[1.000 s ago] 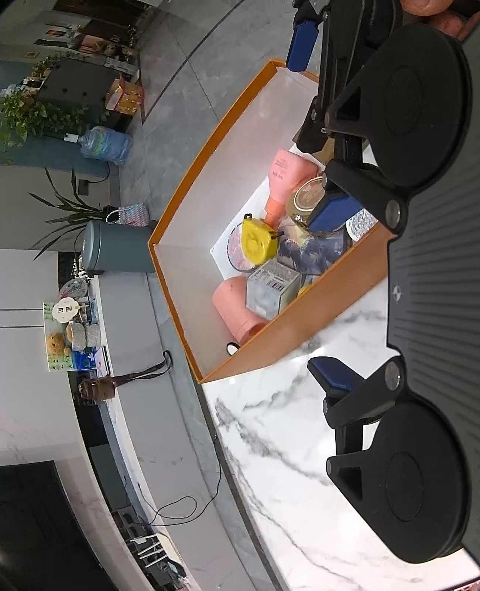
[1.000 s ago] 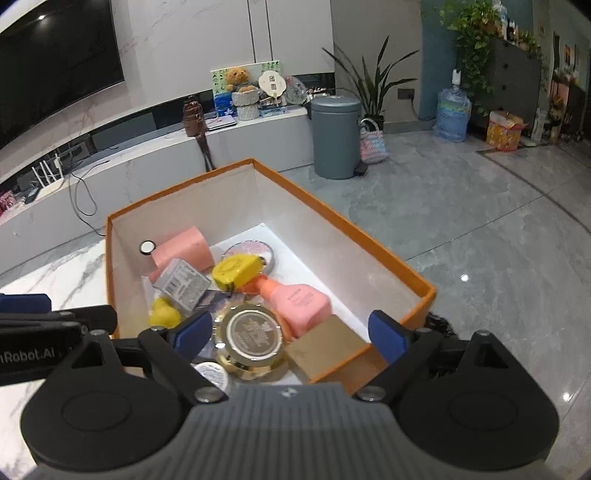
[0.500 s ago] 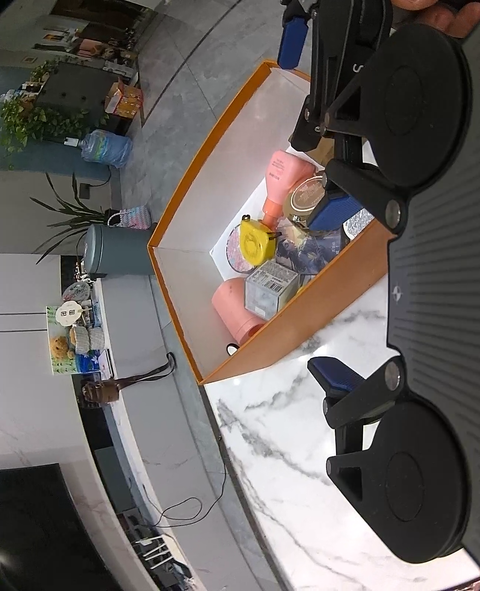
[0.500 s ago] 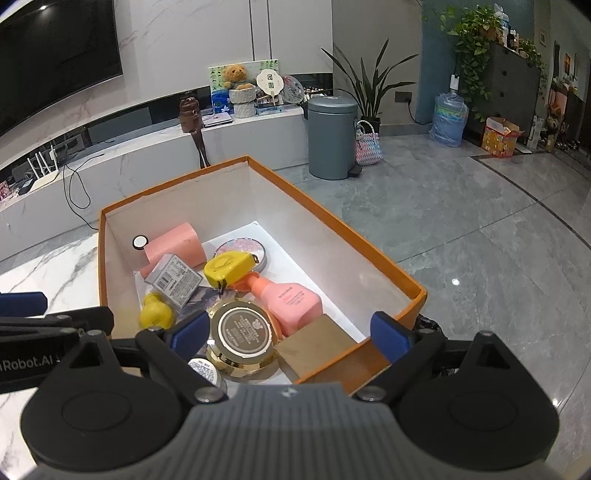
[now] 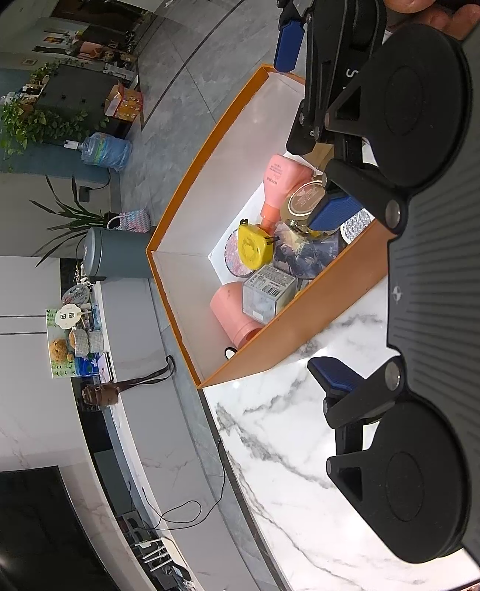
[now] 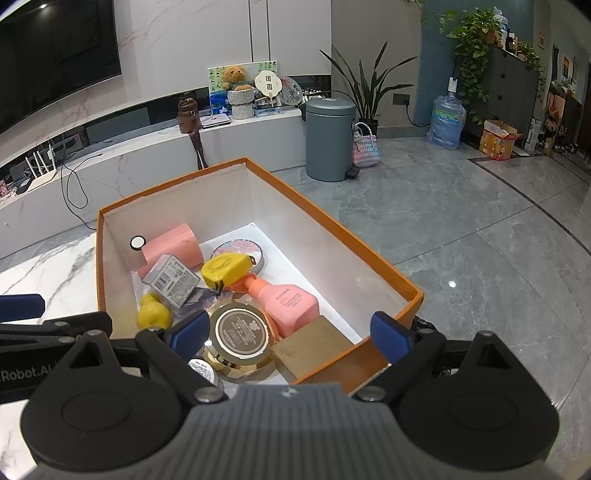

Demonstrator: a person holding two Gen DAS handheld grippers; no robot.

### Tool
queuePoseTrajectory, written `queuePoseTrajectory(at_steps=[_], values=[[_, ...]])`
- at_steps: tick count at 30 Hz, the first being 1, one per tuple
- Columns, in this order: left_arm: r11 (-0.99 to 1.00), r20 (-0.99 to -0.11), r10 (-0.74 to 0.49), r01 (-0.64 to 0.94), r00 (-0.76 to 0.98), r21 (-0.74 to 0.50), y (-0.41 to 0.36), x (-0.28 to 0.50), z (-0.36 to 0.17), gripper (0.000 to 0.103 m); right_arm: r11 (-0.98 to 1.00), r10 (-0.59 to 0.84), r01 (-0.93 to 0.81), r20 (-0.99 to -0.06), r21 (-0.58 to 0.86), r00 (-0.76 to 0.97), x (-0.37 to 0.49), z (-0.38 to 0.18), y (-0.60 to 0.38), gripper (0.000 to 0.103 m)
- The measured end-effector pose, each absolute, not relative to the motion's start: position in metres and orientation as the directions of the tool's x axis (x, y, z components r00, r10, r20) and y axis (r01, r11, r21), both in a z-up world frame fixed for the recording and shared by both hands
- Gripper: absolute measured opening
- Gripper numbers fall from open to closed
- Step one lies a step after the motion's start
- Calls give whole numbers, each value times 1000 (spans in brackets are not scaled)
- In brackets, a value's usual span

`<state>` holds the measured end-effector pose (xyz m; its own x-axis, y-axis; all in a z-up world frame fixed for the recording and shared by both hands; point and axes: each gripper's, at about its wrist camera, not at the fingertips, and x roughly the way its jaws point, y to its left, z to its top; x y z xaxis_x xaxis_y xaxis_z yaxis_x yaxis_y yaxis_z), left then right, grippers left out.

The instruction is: Organize rigid objects

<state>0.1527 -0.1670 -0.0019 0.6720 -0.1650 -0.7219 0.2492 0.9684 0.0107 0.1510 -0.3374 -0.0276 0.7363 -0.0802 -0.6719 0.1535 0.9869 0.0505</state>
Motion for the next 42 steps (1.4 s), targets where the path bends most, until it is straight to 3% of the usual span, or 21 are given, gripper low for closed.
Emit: queuePoseTrajectory(at_steps=[42], values=[[967,-725,-164,256,669,18,-172,147,-7,91,986,-93,160,-671,39,735,149,-28,-338,92]])
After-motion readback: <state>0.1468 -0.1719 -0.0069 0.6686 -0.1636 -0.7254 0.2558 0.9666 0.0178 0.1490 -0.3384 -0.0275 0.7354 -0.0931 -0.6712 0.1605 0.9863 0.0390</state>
